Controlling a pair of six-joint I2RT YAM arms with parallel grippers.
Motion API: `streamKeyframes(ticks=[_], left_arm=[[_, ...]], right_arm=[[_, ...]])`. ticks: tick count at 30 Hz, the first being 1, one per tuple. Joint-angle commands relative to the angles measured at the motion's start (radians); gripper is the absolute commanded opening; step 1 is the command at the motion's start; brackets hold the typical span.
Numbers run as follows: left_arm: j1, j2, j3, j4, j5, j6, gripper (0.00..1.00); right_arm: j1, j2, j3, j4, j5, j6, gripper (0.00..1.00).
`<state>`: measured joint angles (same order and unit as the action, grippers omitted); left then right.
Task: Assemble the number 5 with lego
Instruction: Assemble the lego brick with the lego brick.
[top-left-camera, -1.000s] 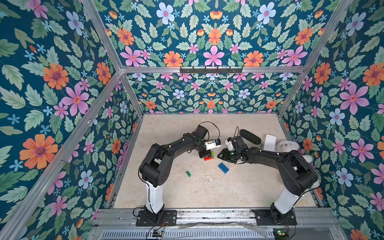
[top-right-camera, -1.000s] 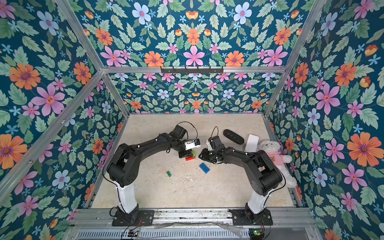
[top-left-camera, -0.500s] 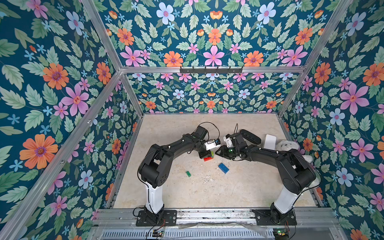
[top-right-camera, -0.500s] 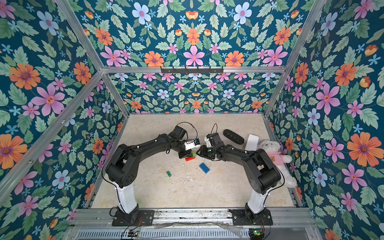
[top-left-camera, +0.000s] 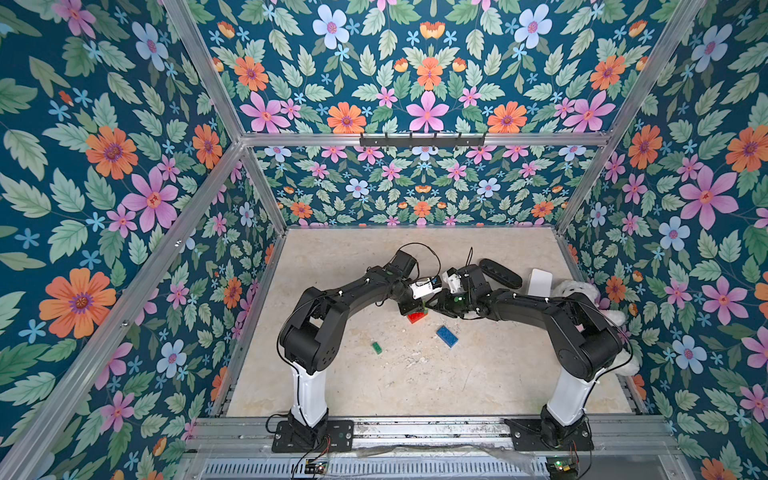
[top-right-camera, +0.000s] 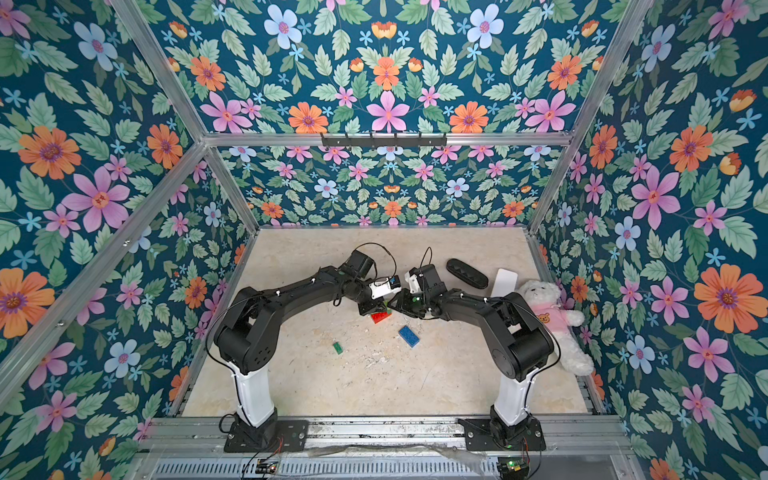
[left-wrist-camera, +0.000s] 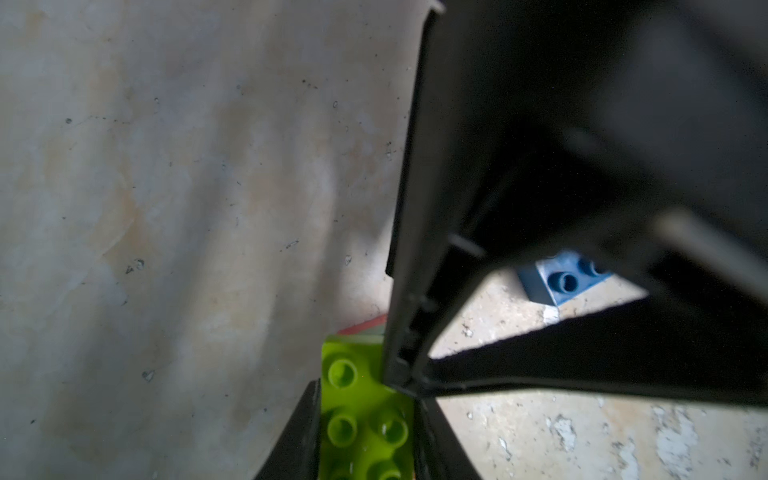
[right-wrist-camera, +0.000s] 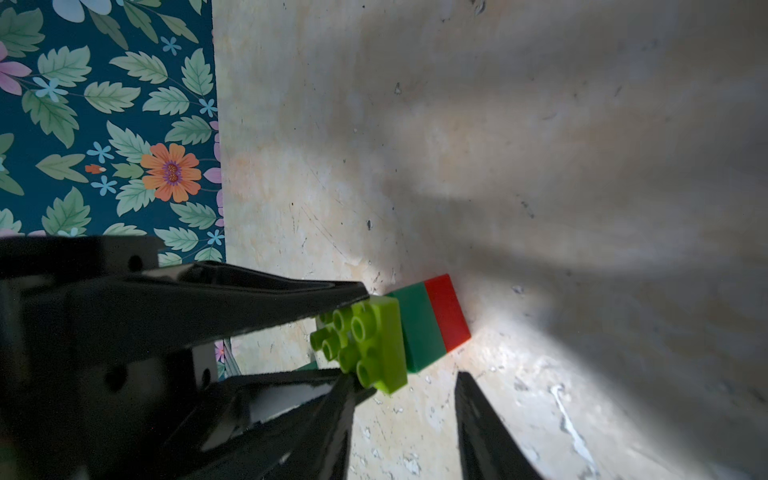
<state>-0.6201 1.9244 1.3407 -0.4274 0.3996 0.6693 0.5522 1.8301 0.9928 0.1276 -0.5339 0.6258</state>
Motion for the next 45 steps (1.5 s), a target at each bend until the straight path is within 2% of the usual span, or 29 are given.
streamKeyframes(ticks=[1, 9, 12, 29, 45], left_arm=[[-0.004, -0.002, 0.0, -0.057, -0.036, -0.01, 0.01], [-0.014, -0.013, -0.02, -0.047, -0.056, -0.043, 0.0], [-0.016, -0.021, -0.028, -0.039, -0.058, -0.06, 0.0], [-0.023, -0.018, -0.064, -0.02, -0.099, -0.108, 0.0], [-0.034, 0.013, -0.025, -0.072, -0.111, -0.096, 0.0]], right_arm=[[0.001, 0.02, 0.015, 0.014, -0.011, -0.016, 0.41], [-0.001, 0.015, -0.016, 0.116, -0.065, 0.027, 0.42], [-0.002, 0.002, -0.049, 0.211, -0.089, 0.068, 0.42], [-0.002, 0.066, -0.003, 0.141, -0.076, 0.035, 0.37], [-0.018, 0.107, -0.034, 0.156, -0.057, 0.056, 0.33]])
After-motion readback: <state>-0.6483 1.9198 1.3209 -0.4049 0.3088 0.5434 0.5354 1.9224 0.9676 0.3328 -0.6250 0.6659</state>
